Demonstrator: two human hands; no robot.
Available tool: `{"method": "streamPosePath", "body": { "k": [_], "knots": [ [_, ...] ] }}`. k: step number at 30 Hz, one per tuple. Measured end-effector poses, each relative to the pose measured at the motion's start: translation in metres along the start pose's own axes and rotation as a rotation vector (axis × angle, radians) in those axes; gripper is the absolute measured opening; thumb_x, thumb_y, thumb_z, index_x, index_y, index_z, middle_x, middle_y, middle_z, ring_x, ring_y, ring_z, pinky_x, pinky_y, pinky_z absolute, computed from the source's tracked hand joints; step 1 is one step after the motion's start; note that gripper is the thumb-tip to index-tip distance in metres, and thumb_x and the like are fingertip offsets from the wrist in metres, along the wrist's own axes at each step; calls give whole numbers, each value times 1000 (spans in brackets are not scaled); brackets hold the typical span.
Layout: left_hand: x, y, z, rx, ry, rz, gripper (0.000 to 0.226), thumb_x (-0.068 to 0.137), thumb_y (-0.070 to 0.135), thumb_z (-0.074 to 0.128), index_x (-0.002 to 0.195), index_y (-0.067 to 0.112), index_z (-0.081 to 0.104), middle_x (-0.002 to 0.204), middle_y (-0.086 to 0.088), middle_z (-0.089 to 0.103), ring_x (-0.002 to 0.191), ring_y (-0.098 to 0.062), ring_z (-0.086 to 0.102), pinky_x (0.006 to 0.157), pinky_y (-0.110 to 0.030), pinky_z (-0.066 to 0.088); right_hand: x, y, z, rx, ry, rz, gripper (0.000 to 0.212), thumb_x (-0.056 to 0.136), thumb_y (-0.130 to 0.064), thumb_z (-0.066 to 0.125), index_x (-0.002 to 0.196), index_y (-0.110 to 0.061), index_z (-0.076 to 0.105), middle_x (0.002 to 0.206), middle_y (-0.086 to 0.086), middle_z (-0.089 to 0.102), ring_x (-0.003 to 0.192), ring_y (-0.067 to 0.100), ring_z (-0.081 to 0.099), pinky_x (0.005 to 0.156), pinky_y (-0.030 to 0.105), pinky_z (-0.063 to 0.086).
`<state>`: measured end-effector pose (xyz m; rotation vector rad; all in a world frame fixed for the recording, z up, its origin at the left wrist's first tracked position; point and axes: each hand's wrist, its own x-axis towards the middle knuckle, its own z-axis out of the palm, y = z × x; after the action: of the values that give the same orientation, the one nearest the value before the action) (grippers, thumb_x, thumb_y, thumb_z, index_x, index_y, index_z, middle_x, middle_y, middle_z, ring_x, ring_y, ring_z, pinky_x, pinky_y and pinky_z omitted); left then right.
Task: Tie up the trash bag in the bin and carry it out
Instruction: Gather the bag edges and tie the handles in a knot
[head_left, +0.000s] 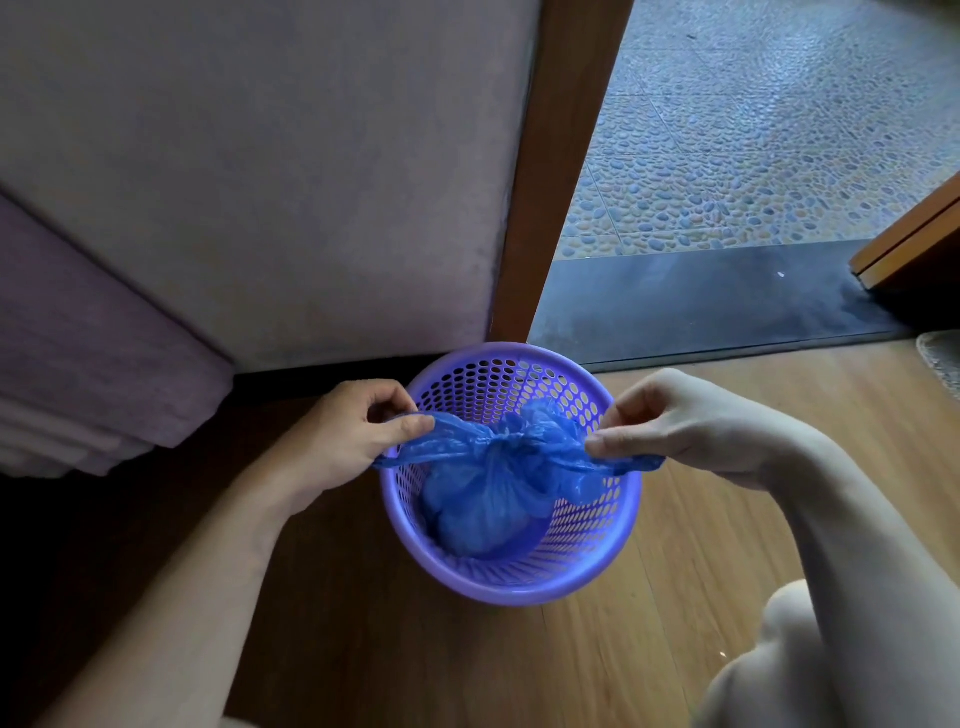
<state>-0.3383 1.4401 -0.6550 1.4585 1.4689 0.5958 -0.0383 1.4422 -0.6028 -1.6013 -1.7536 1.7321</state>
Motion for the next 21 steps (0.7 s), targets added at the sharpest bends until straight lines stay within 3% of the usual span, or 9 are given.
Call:
{"method": "streamPosePath", "body": {
  "k": [4,6,8,9,11,13,15,19,21],
  "knots": [
    [-6,-8,-11,94,-201,-79,12,88,20,69,80,12,64,65,0,67,59,-7,61,56,-20,49,-6,0,-2,-45,-141,40,25,78,-25,80,59,-11,70,58,-5,60,60,6,51,62,24,40],
    [-7,-12,-15,132,-234,-135,13,88,24,68,80,15,65,64,5,69,59,-5,64,57,-23,51,-3,2,0,-6,-76,22,33,80,-37,78,74,-5,74,73,11,73,73,13,61,74,42,49],
    [-8,-12,-16,145,-227,-174,16,89,27,67,78,16,68,60,7,68,57,-6,64,59,-25,53,1,1,3,137,0,-18,52,78,-45,75,91,5,73,99,30,72,90,28,65,95,56,47],
    [-8,-11,-16,152,-220,-186,18,90,29,66,77,16,69,59,7,67,58,-6,63,58,-24,52,3,0,6,232,30,-31,54,80,-44,73,92,8,71,102,32,71,94,36,65,98,56,46],
    [-8,-8,-16,130,-193,-224,24,90,31,65,78,12,72,61,6,65,60,-7,61,58,-22,51,6,-3,13,434,100,-52,43,84,-39,70,77,3,72,82,20,74,84,36,63,90,46,51],
    [-4,-6,-14,-73,-142,-285,29,92,28,62,88,0,71,61,-1,59,59,-8,56,59,-22,51,9,-7,19,617,176,-48,36,82,-37,66,60,-8,66,58,6,64,66,22,59,78,36,52],
    [0,-1,-10,-430,-38,-318,27,95,20,57,94,-6,66,66,-7,54,64,-12,53,64,-25,51,11,-8,21,755,211,-31,36,78,-39,70,53,-16,58,50,3,49,57,20,53,71,32,53],
    [4,14,-1,-1002,100,-285,23,92,10,53,70,11,61,62,1,64,67,-12,67,84,-35,53,9,-8,18,840,126,-113,24,82,-30,72,65,-16,63,58,-1,21,51,13,34,68,28,55],
    [2,19,3,-1223,68,-268,24,80,11,57,57,15,56,56,1,58,63,-12,62,90,-37,52,10,-10,19,892,140,-167,14,85,-22,66,74,-14,69,55,-5,17,44,8,24,54,22,47]
  ]
}}
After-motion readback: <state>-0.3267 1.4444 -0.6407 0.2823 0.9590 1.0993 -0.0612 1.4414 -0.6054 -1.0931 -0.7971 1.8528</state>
